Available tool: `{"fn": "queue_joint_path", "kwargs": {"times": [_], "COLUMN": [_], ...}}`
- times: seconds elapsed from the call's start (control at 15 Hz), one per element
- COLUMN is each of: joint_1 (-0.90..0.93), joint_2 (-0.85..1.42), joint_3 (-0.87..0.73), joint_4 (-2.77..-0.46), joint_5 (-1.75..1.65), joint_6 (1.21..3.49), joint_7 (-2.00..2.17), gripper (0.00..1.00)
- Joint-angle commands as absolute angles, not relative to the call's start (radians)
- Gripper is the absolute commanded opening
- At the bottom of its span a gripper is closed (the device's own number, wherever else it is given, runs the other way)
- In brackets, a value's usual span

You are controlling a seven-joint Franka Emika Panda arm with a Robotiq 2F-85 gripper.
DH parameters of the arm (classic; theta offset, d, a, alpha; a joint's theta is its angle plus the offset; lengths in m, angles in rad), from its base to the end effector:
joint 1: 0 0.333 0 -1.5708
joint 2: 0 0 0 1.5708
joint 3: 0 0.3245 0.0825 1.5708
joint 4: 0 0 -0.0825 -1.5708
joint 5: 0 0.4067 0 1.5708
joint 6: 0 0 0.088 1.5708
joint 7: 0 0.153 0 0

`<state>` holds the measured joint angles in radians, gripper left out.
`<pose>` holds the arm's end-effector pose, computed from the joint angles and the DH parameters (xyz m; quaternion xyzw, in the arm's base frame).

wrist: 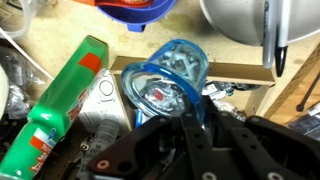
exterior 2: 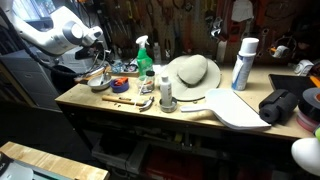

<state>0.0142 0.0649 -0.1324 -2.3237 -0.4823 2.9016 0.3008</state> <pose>0.5879 -0.0468 0.3173 0.9621 0.0113 0.2555 0.0949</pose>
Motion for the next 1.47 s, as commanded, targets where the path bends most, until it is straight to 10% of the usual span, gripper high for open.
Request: {"fn": "queue_joint_path", "kwargs": {"times": [0.0,1.07,1.13,1.4], "joint_1": [0.047,0.073,0.073,0.052], "joint_2": [0.092,0.321,0.323,0.25], "joint_3": [-0.142,-0.171,-0.17,-0.116], "joint_4": [-2.294,-2.089,-2.083,-2.132], "joint_5": [-0.621,-0.751,-0.744,-0.514], "joint_6": [2.878,2.747,2.736,2.736], "joint_7": [0.44,0.631,0.635,0.491], "gripper": [0.03,0.03,0.37,0.6]}}
